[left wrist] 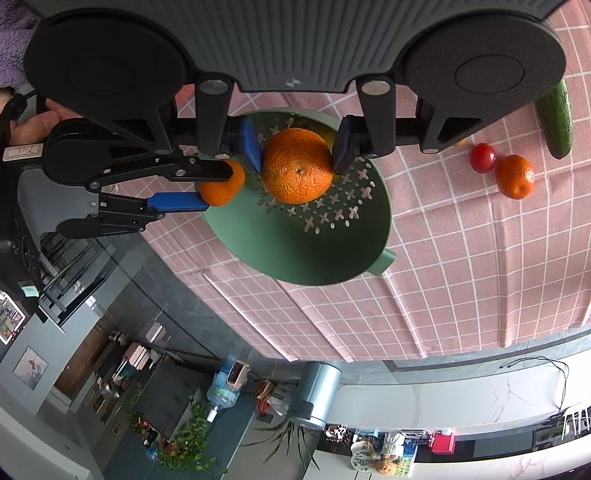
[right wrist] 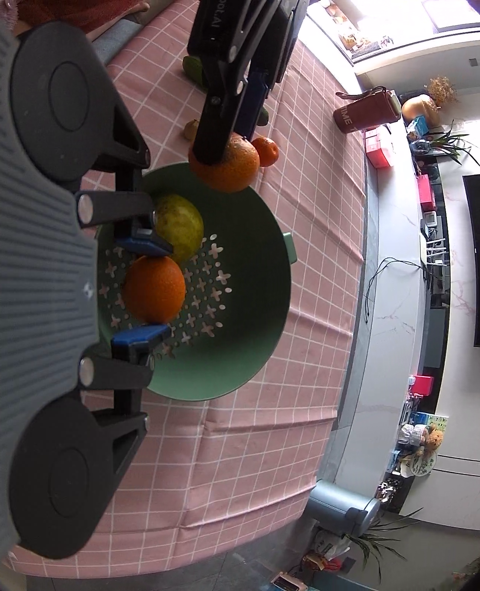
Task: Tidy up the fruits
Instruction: 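Lower the orange into the colander with the right tool while the left tool drops its orange, then grasp the cucumber with the left tool while the right tool grasps an orange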
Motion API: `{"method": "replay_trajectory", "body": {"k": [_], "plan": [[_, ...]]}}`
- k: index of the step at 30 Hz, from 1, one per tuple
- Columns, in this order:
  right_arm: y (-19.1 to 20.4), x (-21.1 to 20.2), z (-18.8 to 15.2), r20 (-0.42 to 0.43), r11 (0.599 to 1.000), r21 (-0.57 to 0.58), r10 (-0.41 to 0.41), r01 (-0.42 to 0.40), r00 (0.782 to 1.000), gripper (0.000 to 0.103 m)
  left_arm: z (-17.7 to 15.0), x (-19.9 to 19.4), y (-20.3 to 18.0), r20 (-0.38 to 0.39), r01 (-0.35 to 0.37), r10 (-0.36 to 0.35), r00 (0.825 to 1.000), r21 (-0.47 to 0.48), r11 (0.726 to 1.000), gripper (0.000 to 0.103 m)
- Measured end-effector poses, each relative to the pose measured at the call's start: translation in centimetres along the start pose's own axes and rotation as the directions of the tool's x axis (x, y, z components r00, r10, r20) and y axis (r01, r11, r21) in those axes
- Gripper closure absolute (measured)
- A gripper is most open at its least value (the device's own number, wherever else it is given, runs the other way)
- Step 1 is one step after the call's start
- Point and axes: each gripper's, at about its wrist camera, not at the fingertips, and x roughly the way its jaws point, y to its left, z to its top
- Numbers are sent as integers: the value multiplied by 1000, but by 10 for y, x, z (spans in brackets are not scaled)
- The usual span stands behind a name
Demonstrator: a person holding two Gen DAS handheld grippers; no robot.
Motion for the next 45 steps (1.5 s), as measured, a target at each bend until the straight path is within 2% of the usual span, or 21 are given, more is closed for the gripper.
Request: {"method": "replay_trajectory", "body": {"k": [6, 11, 14, 21, 28, 32, 35, 38, 42, 45], "plan": [[-9, 11, -5, -47, 999, -17, 35, -36, 998, 66, 5, 21, -4, -71, -56, 61, 996, 71, 996, 56], [-17, 23, 6, -33, 999, -4, 37, -37, 999, 66, 25, 37, 2, -77, -94, 97, 992, 41, 995, 56], [-25, 33, 21, -13, 998, 37, 42, -41, 999, 66, 33, 50, 4, -108, -120, 125, 986, 46, 992, 56], [-29, 74, 40, -66, 999, -16, 46, -47, 997, 66, 34, 66, -2, -149, -122, 151, 977, 189, 974, 56], [-32, 100, 42, -114, 996, 22, 85, -83, 990, 66, 36, 81, -2, -181, -161, 212, 960, 260, 952, 56], [-31, 109, 40, -138, 996, 22, 88, -86, 987, 65, 35, 83, -5, -181, -169, 226, 957, 285, 943, 55], [-32, 111, 40, -141, 996, 30, 93, -89, 986, 65, 35, 83, -5, -184, -166, 224, 957, 289, 943, 55], [-31, 110, 40, -142, 996, 29, 88, -85, 986, 65, 34, 81, -6, -167, -171, 228, 959, 301, 938, 49], [-32, 104, 41, -118, 996, 42, 84, -80, 989, 63, 35, 74, -2, -153, -156, 200, 968, 256, 954, 42], [-32, 95, 42, -99, 996, 54, 75, -70, 992, 60, 36, 62, -2, -122, -150, 181, 976, 229, 962, 42]]}}
